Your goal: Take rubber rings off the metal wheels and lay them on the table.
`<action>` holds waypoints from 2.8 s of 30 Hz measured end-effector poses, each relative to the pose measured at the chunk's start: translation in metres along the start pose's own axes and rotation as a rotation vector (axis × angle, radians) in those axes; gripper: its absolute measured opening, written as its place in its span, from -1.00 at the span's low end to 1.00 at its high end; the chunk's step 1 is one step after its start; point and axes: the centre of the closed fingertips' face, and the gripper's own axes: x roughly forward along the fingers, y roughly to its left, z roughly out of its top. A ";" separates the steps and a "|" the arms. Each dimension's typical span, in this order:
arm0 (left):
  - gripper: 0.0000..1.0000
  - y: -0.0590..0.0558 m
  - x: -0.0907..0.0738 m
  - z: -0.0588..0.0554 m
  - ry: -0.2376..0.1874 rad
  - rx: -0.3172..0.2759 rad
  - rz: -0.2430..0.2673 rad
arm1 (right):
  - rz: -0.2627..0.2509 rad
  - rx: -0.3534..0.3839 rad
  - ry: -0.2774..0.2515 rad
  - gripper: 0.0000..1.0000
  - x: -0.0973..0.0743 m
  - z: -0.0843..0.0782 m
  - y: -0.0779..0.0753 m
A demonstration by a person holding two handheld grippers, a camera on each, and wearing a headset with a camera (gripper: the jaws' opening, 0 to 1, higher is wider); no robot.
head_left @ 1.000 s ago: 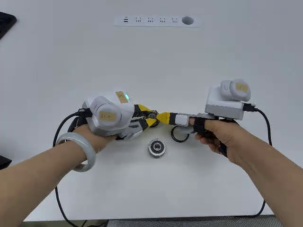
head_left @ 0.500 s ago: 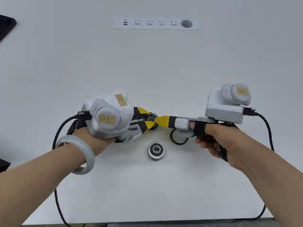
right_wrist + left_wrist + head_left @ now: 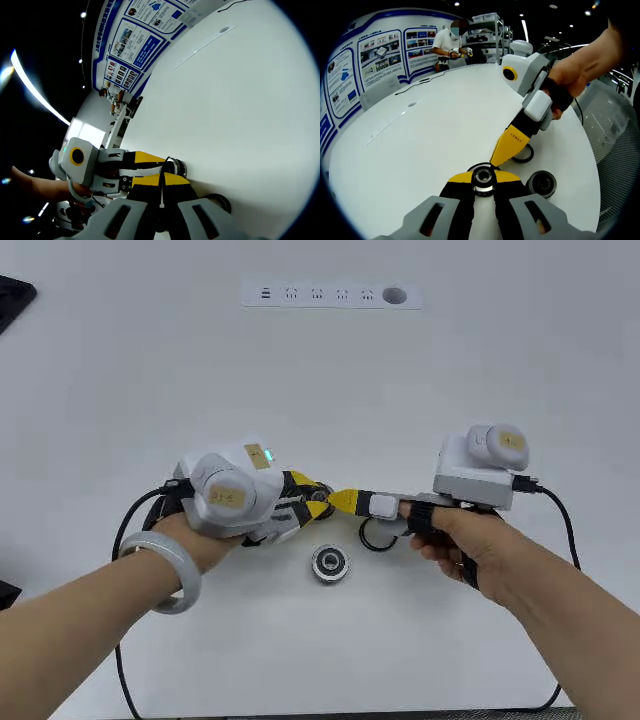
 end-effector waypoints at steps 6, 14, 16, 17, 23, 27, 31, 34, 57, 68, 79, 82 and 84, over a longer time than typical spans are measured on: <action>-0.59 0.001 -0.007 0.004 -0.031 0.007 0.015 | -0.017 -0.003 -0.008 -0.97 -0.001 0.000 -0.002; -0.43 0.004 -0.012 0.000 -0.030 0.000 0.021 | -0.007 -0.003 -0.012 -0.97 0.000 0.001 0.003; -0.39 0.003 -0.013 -0.004 -0.022 0.008 0.023 | 0.001 -0.002 -0.016 -0.97 0.000 0.002 0.005; -0.38 0.003 -0.014 -0.005 -0.022 0.005 0.023 | 0.005 -0.001 -0.018 -0.97 0.000 0.003 0.006; -0.35 0.003 -0.020 -0.010 -0.017 -0.004 0.029 | 0.016 -0.002 -0.022 -0.97 0.000 0.006 0.012; -0.33 0.004 -0.024 -0.012 -0.021 -0.009 0.036 | 0.020 -0.002 -0.025 -0.97 -0.003 0.004 0.015; -0.23 0.005 -0.028 -0.014 -0.025 -0.023 0.045 | 0.033 0.003 -0.040 -0.97 -0.006 0.005 0.020; -0.19 0.003 -0.030 -0.015 -0.028 -0.036 0.045 | 0.039 0.006 -0.049 -0.97 -0.008 0.006 0.023; 0.08 0.001 -0.040 -0.024 -0.029 -0.095 0.069 | -0.008 0.109 -0.140 -0.96 -0.063 -0.013 0.000; 0.05 0.001 -0.042 -0.026 -0.023 -0.093 0.070 | -0.090 0.130 -0.124 -0.96 -0.070 -0.018 -0.029; 0.01 0.001 -0.041 -0.022 -0.023 -0.085 0.065 | -0.198 -0.065 -0.009 -0.77 -0.070 -0.031 -0.033; 0.02 0.001 -0.040 -0.021 -0.022 -0.084 0.064 | -0.211 -0.122 0.016 -0.70 -0.070 -0.032 -0.031; 0.01 0.001 -0.040 -0.020 -0.025 -0.082 0.061 | -0.210 -0.150 0.031 -0.69 -0.070 -0.032 -0.031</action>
